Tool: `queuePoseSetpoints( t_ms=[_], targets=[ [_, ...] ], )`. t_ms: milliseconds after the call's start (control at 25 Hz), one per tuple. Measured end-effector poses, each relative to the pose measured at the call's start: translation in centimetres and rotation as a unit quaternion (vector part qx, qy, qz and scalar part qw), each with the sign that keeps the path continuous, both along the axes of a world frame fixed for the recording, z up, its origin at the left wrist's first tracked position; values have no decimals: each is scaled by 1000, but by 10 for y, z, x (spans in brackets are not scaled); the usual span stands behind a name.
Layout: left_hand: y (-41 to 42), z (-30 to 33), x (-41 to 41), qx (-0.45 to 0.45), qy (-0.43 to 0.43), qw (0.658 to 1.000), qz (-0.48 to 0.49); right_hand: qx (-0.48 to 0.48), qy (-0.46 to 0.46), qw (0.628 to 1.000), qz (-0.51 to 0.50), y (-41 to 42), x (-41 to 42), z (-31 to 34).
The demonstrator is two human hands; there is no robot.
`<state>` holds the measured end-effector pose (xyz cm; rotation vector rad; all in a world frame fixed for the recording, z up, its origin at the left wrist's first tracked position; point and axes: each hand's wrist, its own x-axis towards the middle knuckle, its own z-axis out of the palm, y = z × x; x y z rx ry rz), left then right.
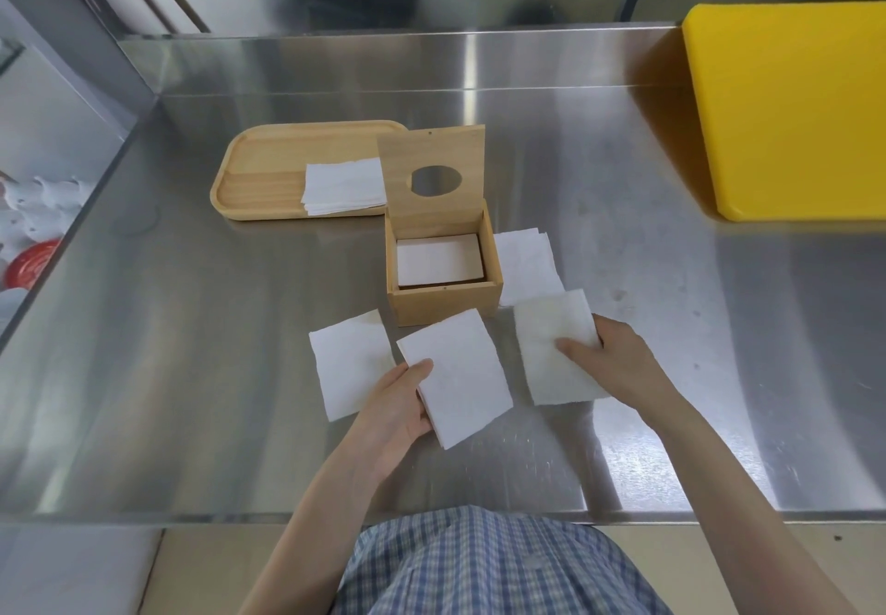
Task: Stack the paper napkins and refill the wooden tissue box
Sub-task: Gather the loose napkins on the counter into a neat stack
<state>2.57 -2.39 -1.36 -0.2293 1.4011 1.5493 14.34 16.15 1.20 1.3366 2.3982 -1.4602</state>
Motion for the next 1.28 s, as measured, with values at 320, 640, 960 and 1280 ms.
queuePoseSetpoints(
  t_ms=[320,640,960,1280],
  targets=[
    [2,8,6,18,15,999,-30,-228,72,963,126,-37,-26,26],
    [-2,14,6,40,-2,999,-29,-171,-2,977,130,-50,-37,9],
    [-3,15,7,51,6,998,-40,-155,-1,978,137,-52,-38,5],
    [2,15,3,17,8,999,-41,-153,10,978,138,-37,-39,7]
  ],
)
